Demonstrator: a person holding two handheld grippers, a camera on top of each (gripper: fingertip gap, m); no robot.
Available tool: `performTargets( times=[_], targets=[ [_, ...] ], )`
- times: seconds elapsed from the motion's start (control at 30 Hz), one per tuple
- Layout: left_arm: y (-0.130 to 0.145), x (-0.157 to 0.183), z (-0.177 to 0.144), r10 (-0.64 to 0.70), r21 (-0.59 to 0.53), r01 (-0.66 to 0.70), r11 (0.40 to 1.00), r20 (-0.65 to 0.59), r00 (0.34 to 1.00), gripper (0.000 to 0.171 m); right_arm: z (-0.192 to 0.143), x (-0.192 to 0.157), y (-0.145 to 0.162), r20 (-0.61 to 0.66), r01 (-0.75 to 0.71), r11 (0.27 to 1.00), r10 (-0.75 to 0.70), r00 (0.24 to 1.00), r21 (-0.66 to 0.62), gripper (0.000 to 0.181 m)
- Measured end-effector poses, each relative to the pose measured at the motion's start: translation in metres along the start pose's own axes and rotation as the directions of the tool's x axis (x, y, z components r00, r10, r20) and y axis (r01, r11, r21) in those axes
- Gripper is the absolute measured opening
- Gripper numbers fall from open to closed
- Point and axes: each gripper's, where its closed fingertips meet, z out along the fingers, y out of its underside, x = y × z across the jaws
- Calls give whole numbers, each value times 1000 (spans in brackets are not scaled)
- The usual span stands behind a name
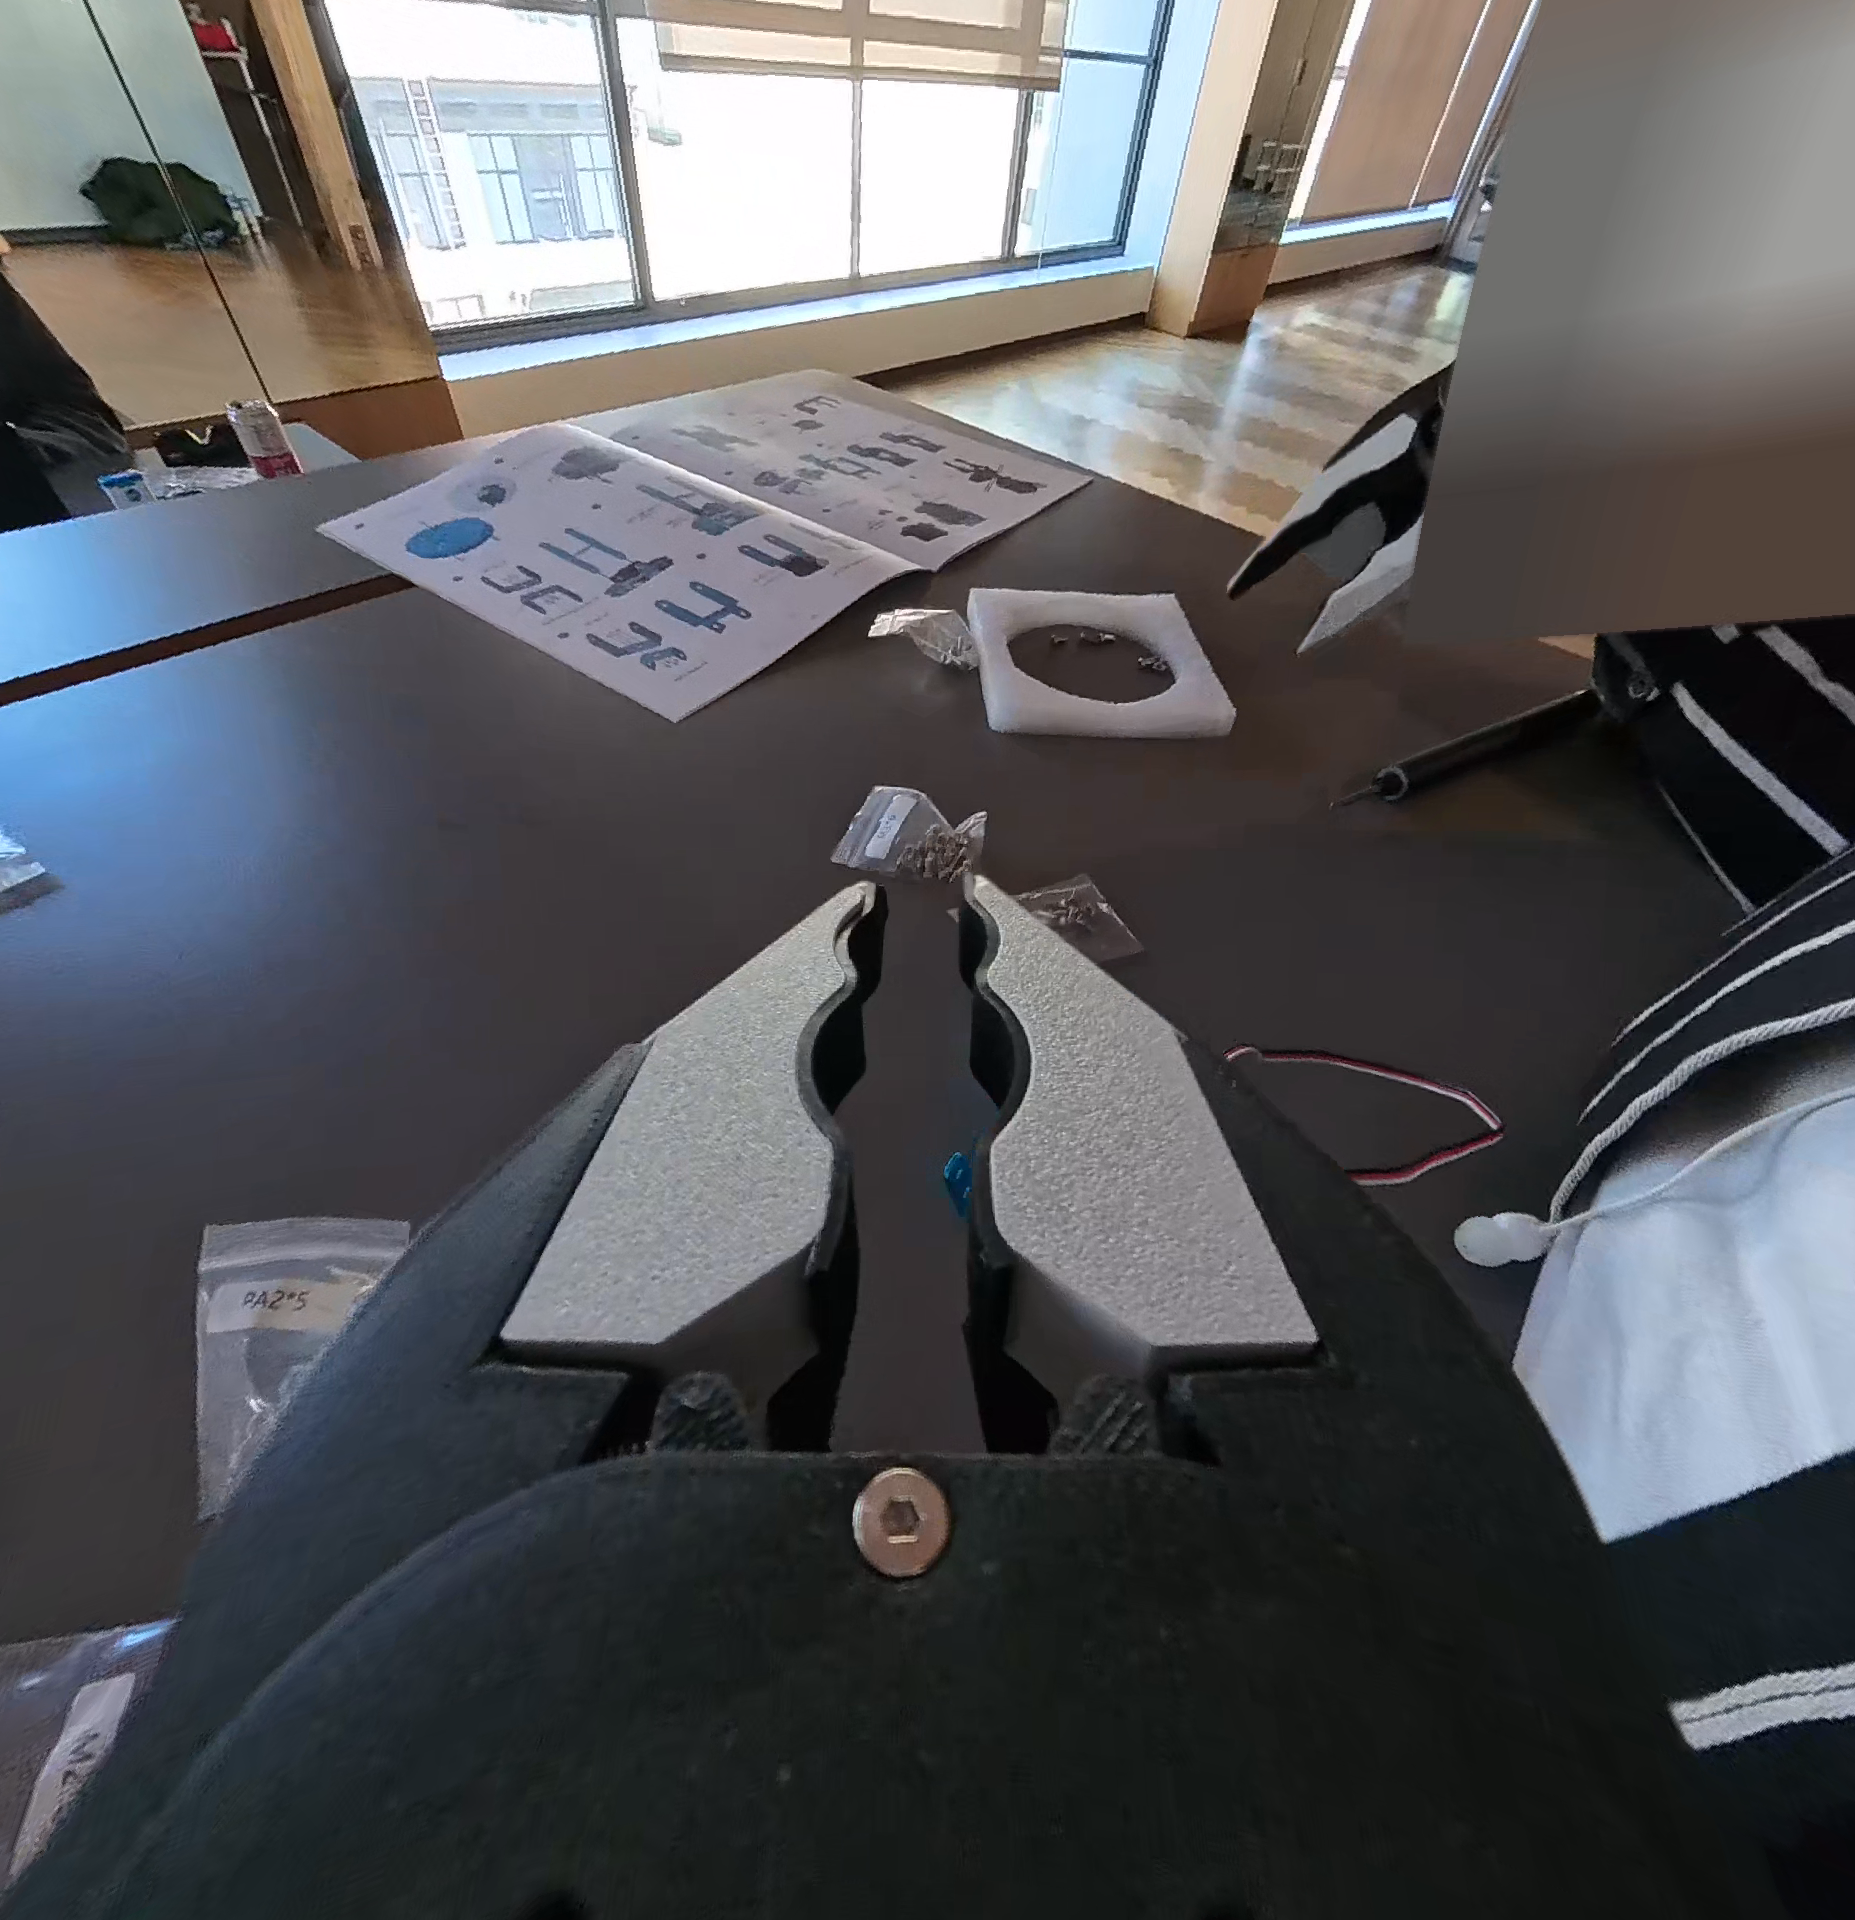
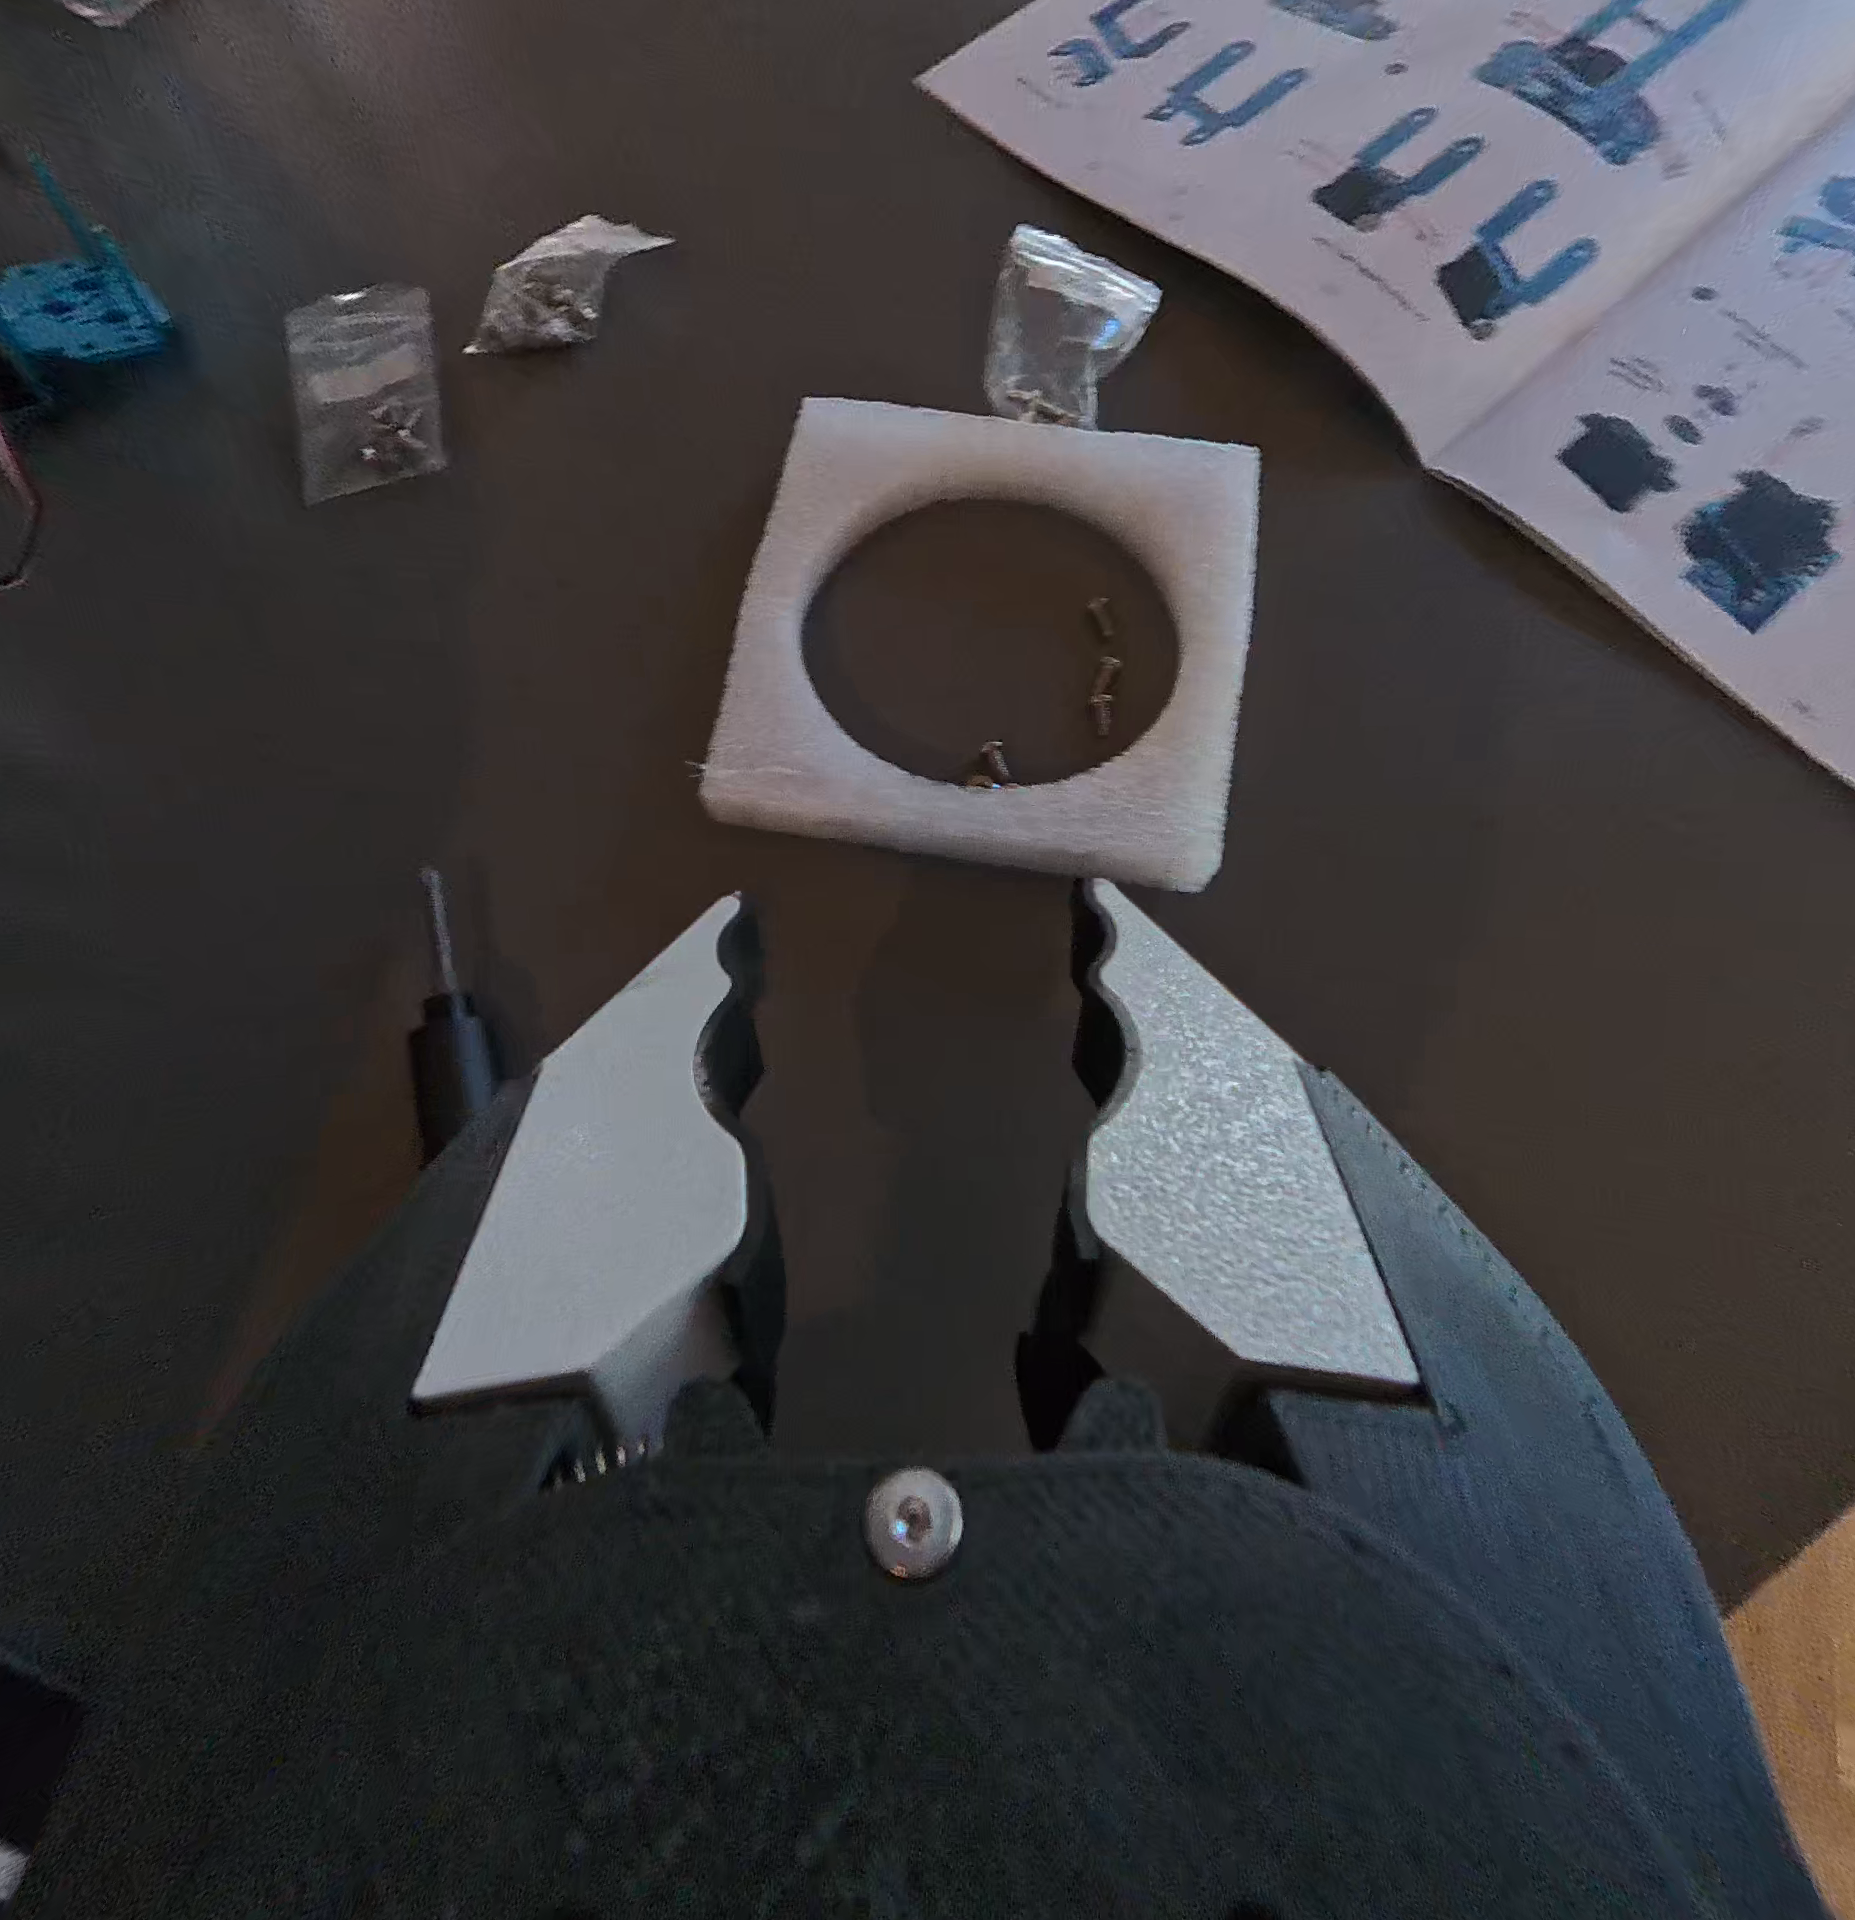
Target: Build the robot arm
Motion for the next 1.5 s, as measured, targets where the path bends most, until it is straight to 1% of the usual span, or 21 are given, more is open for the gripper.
performTargets(
  times=[0.1,0.2,0.27,0.3,0.37,0.43,0.57,0.6,0.63,0.7,0.77,0.83,0.9,0.93,1.03,1.1,1.13,1.2,1.23,1.33,1.5],
  targets=[
    [-3,4,1,8,15,-8,1000,5,1000,12,-5,-14,5,70,30,999,-26,997,-44,49],
    [-1,8,-5,13,14,-14,1000,19,1000,12,-26,-33,19,104,54,990,-40,994,-132,47],
    [-1,8,-10,8,21,-8,1000,25,1000,12,-42,-61,28,203,67,982,-30,979,-176,46],
    [-1,7,-12,2,24,-3,1000,29,1000,11,-47,-71,33,223,89,978,-46,974,-190,46],
    [-2,4,-15,-9,26,8,1000,31,999,12,-49,-79,46,204,128,967,-83,976,-219,47],
    [-5,1,-16,-9,35,7,999,37,999,12,-45,-79,58,153,144,960,-109,982,-242,46],
    [-11,-2,-15,1,41,-3,999,40,999,11,-42,-83,72,128,119,955,-86,988,-272,34],
    [-12,-2,-14,4,34,-5,999,30,1000,11,-42,-84,76,128,116,951,-82,988,-288,24],
    [-11,-1,-13,10,24,-11,1000,24,1000,11,-42,-83,79,124,113,946,-78,989,-303,18],
    [-9,-2,-12,28,11,-28,1000,30,999,11,-38,-84,78,146,104,949,-63,987,-298,16],
    [-8,-3,-12,31,13,-32,999,39,999,10,-28,-87,69,158,107,950,-63,986,-292,16],
    [-6,-1,-13,19,24,-20,1000,37,999,10,-15,-94,58,186,146,946,-94,978,-289,16],
    [-3,-1,-16,12,26,-13,1000,41,999,9,0,-93,41,162,173,948,-133,978,-268,16],
    [-2,-2,-18,11,26,-12,1000,48,999,9,8,-94,30,160,166,954,-129,979,-248,16],
    [-2,-8,-24,-4,34,1,999,69,998,9,33,-92,-12,156,148,978,-125,980,-144,16],
    [-1,-13,-28,-25,33,22,999,83,996,8,52,-89,-50,159,123,991,-114,981,-46,15],
    [-1,-14,-29,-34,31,31,999,88,996,8,63,-92,-70,188,96,995,-95,978,7,15],
    [-2,-16,-31,-27,28,24,999,102,994,8,85,-94,-94,234,45,999,-46,971,7,15],
    [-2,-17,-33,-13,25,10,1000,115,993,7,96,-93,-102,233,37,999,-36,972,0,16],
    [-2,-20,-36,15,16,-17,1000,146,989,6,116,-104,-111,294,102,995,-91,951,-22,16],
    [-2,-21,-32,-3,12,1,1000,134,991,7,141,-113,-133,305,189,982,-172,937,-26,15]
  ],
)
